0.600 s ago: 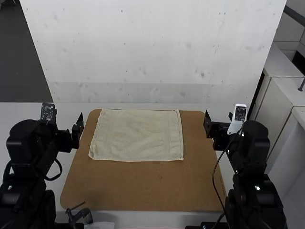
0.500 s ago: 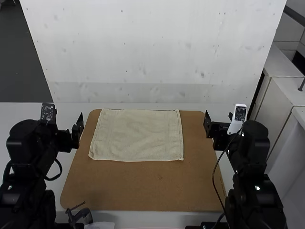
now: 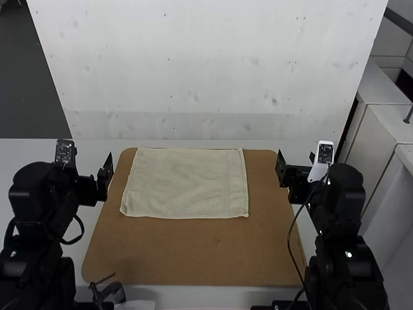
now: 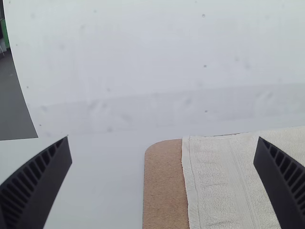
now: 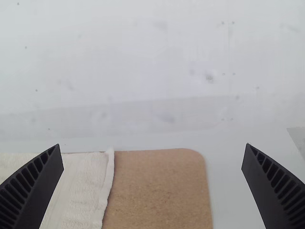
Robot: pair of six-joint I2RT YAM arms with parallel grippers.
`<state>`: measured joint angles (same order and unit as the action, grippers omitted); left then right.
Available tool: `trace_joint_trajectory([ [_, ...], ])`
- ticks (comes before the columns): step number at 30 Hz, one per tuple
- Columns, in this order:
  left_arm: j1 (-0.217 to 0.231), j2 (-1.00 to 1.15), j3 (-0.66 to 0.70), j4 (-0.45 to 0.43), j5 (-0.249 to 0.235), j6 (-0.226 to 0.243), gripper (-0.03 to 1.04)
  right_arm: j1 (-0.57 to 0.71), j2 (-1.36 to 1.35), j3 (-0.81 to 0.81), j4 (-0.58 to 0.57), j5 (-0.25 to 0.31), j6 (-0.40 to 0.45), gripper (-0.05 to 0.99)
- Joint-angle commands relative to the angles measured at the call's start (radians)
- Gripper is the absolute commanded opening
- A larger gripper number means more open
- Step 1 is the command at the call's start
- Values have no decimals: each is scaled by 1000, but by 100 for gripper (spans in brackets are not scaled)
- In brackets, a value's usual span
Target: Fold the towel.
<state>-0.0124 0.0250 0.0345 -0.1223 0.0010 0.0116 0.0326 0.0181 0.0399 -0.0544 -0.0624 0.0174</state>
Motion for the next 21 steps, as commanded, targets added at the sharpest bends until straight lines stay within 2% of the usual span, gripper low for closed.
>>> trace_joint_trajectory([
  [1, 6, -14, 13, 10, 24, 18, 99, 9, -18, 18, 8, 7, 1, 96],
  [21, 9, -14, 16, 10, 16, 11, 99, 9, -18, 18, 8, 7, 1, 96],
])
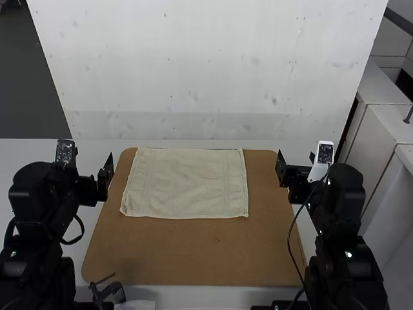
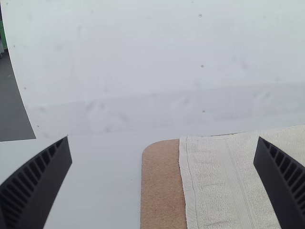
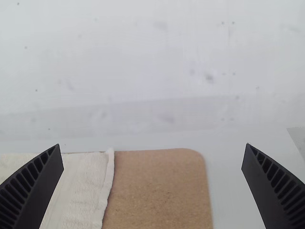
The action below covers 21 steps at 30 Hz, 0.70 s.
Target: Fold the towel.
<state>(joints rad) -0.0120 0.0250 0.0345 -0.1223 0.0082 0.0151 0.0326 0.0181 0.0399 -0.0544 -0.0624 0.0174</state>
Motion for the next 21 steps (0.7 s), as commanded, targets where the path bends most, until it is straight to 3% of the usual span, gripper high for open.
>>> trace_joint_trajectory([
  [1, 9, -14, 16, 10, 9, 8, 99, 9, -18, 17, 8, 7, 1, 96],
  [6, 9, -14, 16, 10, 9, 8, 99, 9, -17, 17, 10, 7, 1, 96],
  [21, 7, -14, 15, 10, -7, 13, 99, 9, -10, 17, 11, 78, 1, 96],
])
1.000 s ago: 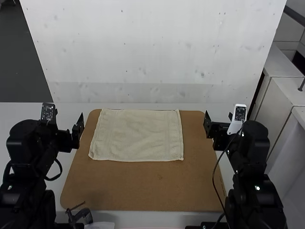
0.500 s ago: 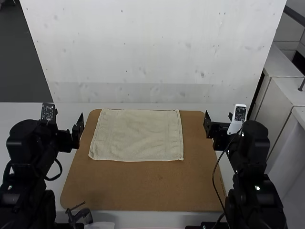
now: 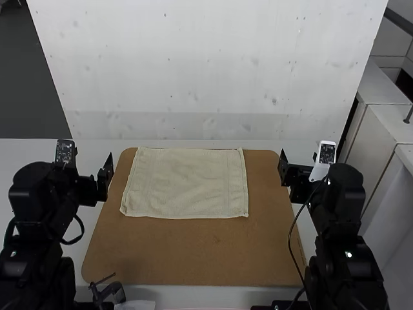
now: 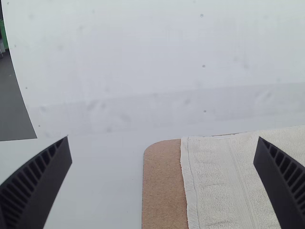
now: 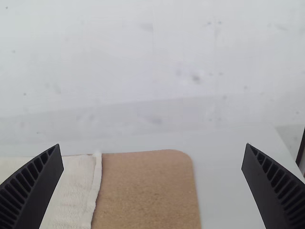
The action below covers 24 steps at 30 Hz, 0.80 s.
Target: Fold the towel.
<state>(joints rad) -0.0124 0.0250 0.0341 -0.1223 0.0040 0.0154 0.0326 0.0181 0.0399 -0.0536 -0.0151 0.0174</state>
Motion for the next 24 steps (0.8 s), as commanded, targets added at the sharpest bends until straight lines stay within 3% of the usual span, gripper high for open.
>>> trace_joint_trajectory([
  [1, 8, -14, 15, 10, -1, 11, 99, 9, -10, 17, 11, 32, 1, 96],
  [24, 9, -22, 16, 10, -15, 1, 99, 10, -17, 17, 8, 14, 0, 96],
])
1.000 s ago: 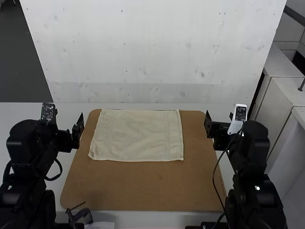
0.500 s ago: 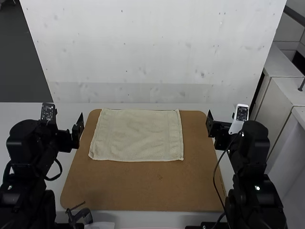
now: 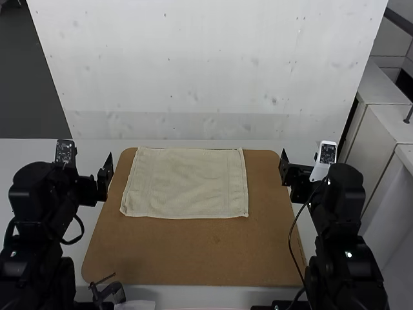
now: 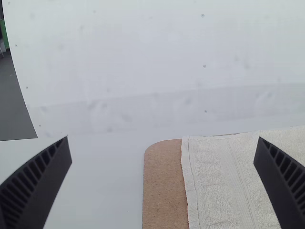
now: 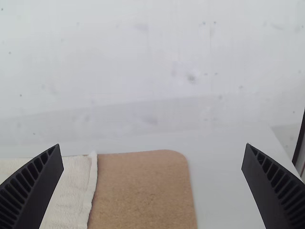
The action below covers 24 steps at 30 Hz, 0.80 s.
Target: Fold the towel.
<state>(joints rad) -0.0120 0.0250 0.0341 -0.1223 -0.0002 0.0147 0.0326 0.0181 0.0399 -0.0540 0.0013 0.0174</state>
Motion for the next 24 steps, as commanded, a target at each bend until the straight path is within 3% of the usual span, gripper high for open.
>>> trace_joint_trajectory([
  [1, 9, -22, 16, 10, -9, 1, 99, 10, -15, 17, 8, -3, 0, 96],
  [7, 9, -28, 27, -4, 9, 4, 98, 12, -18, 18, 0, -11, 0, 96],
  [12, 9, 33, 125, -40, 32, 5, 99, 15, 23, 83, -37, -29, 1, 96],
  [18, 1, 348, 316, -112, 35, 4, 99, 21, 256, 181, -7, -60, 24, 96],
  [24, -20, 645, 454, -126, 43, 2, 98, 66, 614, 318, 5, -81, 64, 96],
])
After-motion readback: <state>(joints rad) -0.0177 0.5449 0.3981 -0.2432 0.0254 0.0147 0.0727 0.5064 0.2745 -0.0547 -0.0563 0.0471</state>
